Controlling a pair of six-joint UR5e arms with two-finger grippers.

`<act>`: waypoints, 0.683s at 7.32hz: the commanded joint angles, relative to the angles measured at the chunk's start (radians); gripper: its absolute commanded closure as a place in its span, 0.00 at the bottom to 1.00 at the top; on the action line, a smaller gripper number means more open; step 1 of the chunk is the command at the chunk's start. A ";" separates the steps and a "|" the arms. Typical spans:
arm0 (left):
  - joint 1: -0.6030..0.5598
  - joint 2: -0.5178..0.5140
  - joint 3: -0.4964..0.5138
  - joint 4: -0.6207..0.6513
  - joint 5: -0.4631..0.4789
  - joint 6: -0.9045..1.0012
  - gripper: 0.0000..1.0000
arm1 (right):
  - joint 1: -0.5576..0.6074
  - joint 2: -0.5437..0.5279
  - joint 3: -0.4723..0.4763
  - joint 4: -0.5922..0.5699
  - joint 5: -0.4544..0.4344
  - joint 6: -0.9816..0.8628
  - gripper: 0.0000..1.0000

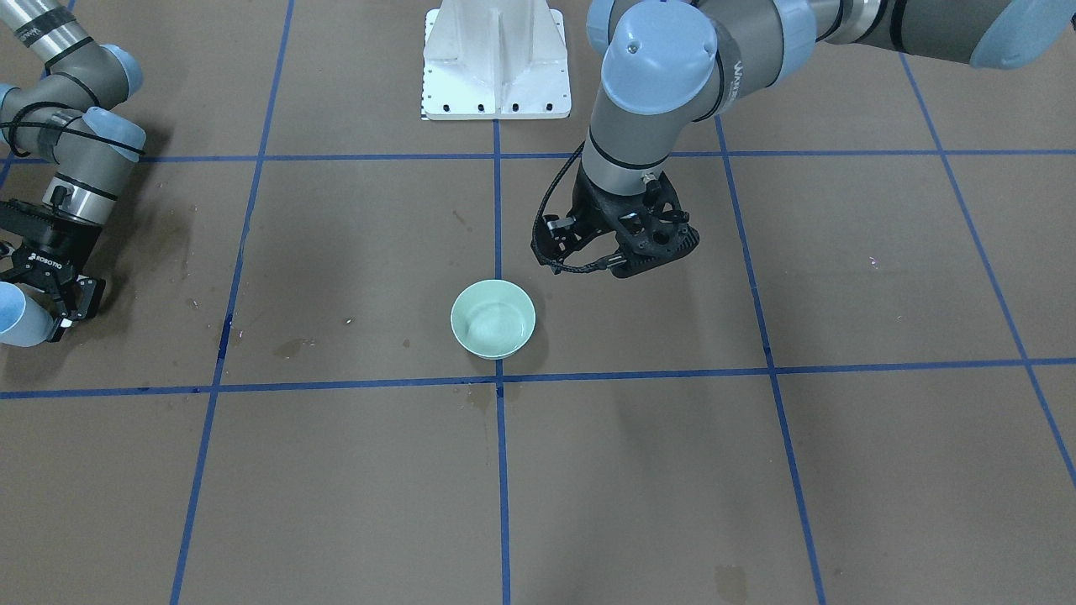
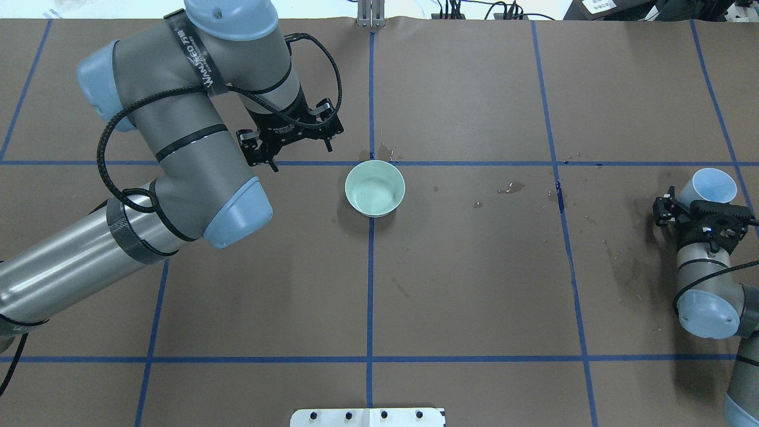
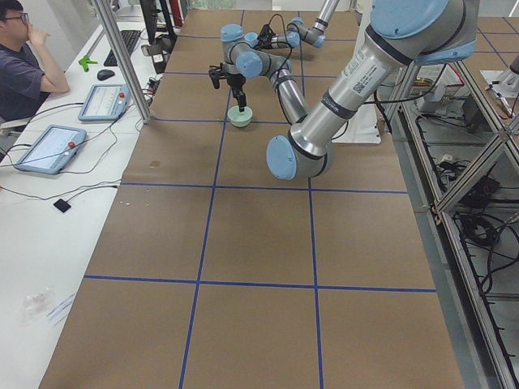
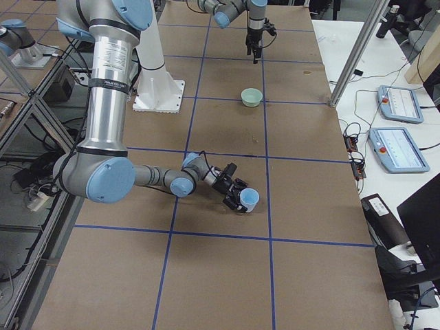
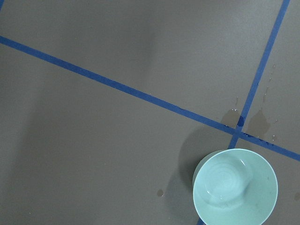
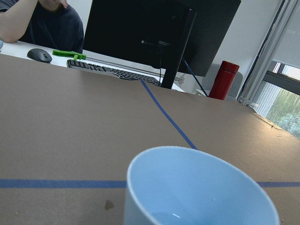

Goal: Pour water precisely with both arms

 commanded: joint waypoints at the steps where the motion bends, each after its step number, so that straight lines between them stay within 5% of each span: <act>1: 0.000 0.000 -0.001 0.001 -0.001 -0.001 0.00 | 0.011 0.006 -0.006 0.003 0.001 -0.006 0.01; 3: 0.000 -0.002 -0.001 0.001 -0.001 -0.001 0.00 | 0.014 0.006 -0.008 0.009 0.001 -0.006 0.06; 4: 0.000 -0.003 -0.001 0.001 -0.001 -0.002 0.00 | 0.019 0.006 -0.008 0.011 0.001 -0.004 0.22; 5: 0.000 -0.005 -0.003 0.001 -0.002 -0.005 0.00 | 0.025 0.008 -0.008 0.011 0.001 -0.004 0.67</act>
